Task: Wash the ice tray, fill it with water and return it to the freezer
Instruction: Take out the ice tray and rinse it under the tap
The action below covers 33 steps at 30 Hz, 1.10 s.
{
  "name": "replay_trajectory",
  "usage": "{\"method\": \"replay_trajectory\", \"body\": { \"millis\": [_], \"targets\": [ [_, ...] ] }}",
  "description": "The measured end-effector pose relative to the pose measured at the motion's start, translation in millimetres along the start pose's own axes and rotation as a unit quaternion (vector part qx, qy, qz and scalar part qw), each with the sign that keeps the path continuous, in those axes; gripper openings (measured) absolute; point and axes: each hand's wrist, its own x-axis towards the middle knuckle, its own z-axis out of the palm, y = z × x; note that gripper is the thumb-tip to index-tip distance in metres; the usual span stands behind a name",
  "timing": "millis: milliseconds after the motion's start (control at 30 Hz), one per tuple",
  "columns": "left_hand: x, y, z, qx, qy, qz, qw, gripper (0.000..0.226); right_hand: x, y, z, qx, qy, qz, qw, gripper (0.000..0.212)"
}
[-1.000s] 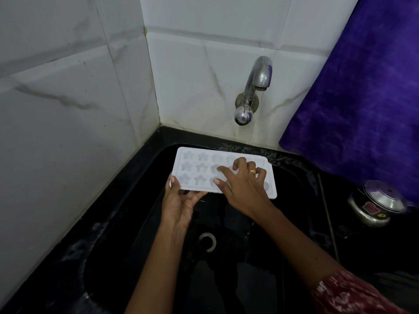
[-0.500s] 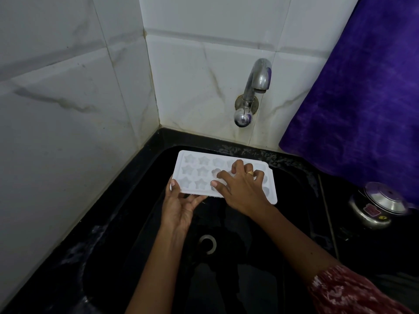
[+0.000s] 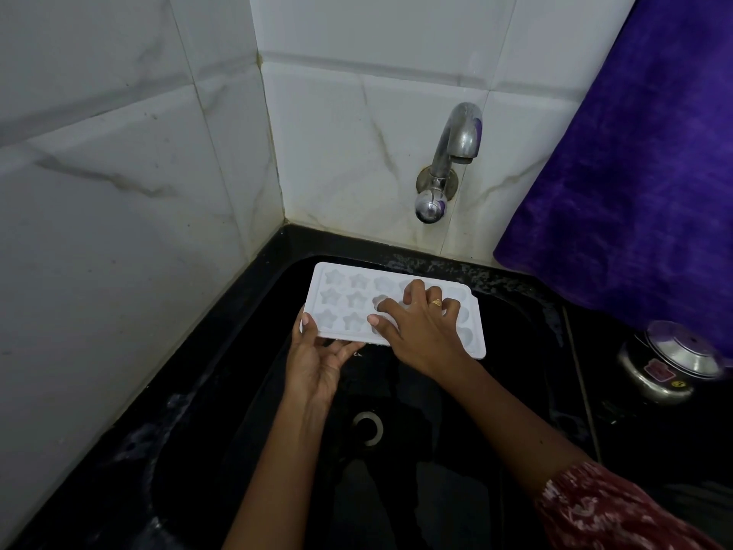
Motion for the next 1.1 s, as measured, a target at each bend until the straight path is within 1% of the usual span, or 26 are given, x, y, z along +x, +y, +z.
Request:
{"method": "replay_trajectory", "body": {
  "millis": [100,167,200,300,367,600,733,833,933,1100],
  "targets": [
    [0,-1,2,-0.009,-0.001,-0.001,1.0,0.041,0,-4,-2,-0.015,0.026,0.014,0.999,0.047],
    [0,-1,4,-0.014,-0.005,-0.001,1.0,0.04,0,-10,-3,-0.006,0.044,0.002,0.999,0.058],
    [0,-1,4,-0.014,-0.007,0.0,1.0,0.039,0,-13,-4,-0.001,0.038,-0.01,0.999,0.06],
    [-1,-3,6,-0.001,-0.014,0.005,1.0,0.04,3,-18,-5,-0.009,0.008,-0.04,0.999,0.049],
    [-2,-4,5,0.002,-0.019,0.005,1.0,0.04,5,-19,-5,-0.01,-0.006,-0.04,0.999,0.045],
    [-2,-4,3,-0.007,-0.018,0.003,1.0,0.038,9,-19,-6,0.009,-0.021,-0.038,0.999,0.043],
    [-2,-5,1,0.005,-0.023,0.007,1.0,0.044,12,-17,-6,0.005,-0.02,-0.038,0.999,0.041],
    [-1,-7,1,0.005,-0.025,0.006,1.0,0.047,13,-16,-7,-0.018,-0.009,-0.035,0.999,0.042],
    [-1,-9,2,-0.003,-0.024,0.008,1.0,0.042,14,-19,-7,-0.036,-0.006,-0.035,0.999,0.044],
    [-1,-6,3,-0.009,-0.019,0.006,1.0,0.029,13,-23,-6,-0.024,-0.01,-0.035,0.999,0.045]
  ]
}}
